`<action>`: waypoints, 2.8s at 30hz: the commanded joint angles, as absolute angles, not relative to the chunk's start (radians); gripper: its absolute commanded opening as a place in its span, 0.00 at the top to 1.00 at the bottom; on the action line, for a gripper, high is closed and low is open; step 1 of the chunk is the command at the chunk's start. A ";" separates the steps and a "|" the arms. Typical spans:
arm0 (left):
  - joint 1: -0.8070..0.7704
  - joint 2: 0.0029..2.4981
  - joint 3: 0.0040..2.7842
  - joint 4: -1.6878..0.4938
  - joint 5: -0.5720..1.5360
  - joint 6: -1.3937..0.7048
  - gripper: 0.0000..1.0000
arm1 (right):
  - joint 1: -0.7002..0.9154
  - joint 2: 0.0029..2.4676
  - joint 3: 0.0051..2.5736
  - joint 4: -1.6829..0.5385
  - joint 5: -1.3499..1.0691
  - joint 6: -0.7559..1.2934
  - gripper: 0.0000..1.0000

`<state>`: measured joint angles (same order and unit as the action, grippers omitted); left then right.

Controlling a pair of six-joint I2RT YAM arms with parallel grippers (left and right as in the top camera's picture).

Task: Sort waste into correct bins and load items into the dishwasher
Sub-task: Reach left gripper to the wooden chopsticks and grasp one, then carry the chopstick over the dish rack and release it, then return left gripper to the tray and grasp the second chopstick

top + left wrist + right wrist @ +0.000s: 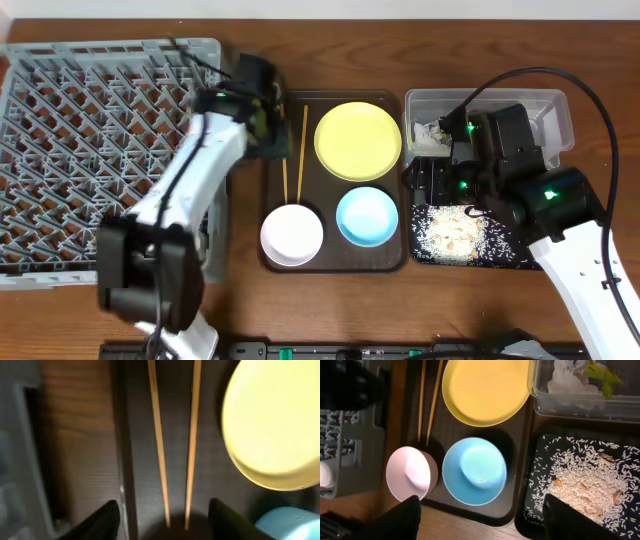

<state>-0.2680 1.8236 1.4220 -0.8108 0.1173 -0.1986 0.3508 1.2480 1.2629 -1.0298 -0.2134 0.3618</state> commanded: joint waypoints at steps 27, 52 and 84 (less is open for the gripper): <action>-0.288 2.068 1.419 -0.592 0.078 -0.196 0.66 | 0.345 1.250 1.262 -1.039 -0.222 0.352 0.08; -0.172 1.594 1.477 -0.888 -0.135 -0.007 0.94 | 0.345 1.250 1.262 -1.036 -0.222 0.351 0.02; -0.230 1.673 1.375 -0.750 0.250 0.078 0.52 | 0.345 1.250 1.262 -1.037 -0.221 0.350 0.01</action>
